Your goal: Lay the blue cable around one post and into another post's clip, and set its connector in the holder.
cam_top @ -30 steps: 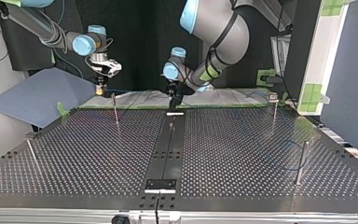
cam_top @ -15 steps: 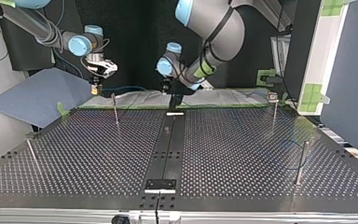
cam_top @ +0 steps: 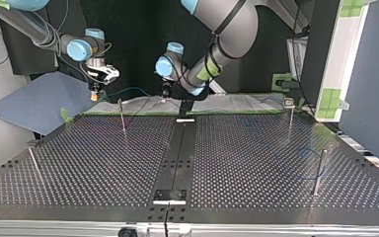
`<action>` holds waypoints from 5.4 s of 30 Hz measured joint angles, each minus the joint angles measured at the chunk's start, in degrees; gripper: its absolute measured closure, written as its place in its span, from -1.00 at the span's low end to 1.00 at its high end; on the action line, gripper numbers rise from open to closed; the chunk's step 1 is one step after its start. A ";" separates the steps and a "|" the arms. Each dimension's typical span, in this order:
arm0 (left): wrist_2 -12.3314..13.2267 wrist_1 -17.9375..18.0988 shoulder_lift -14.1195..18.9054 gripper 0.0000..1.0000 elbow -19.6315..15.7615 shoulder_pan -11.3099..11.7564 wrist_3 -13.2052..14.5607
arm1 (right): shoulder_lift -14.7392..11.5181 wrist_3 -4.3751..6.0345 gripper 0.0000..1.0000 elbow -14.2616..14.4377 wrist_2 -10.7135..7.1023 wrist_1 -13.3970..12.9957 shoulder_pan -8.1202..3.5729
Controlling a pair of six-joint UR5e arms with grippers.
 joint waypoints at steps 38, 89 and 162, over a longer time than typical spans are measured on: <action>-1.26 -3.09 4.25 1.00 -0.01 -4.75 0.13 | -5.48 -2.52 0.51 -3.16 -2.42 7.91 -3.61; -2.16 -3.55 5.63 1.00 -0.35 -3.82 -4.18 | -3.85 -0.62 0.51 -2.61 -7.81 5.32 -5.98; 4.30 -3.28 4.03 1.00 -0.70 -1.27 -5.58 | -3.50 1.95 0.51 -2.63 -9.18 2.82 -8.51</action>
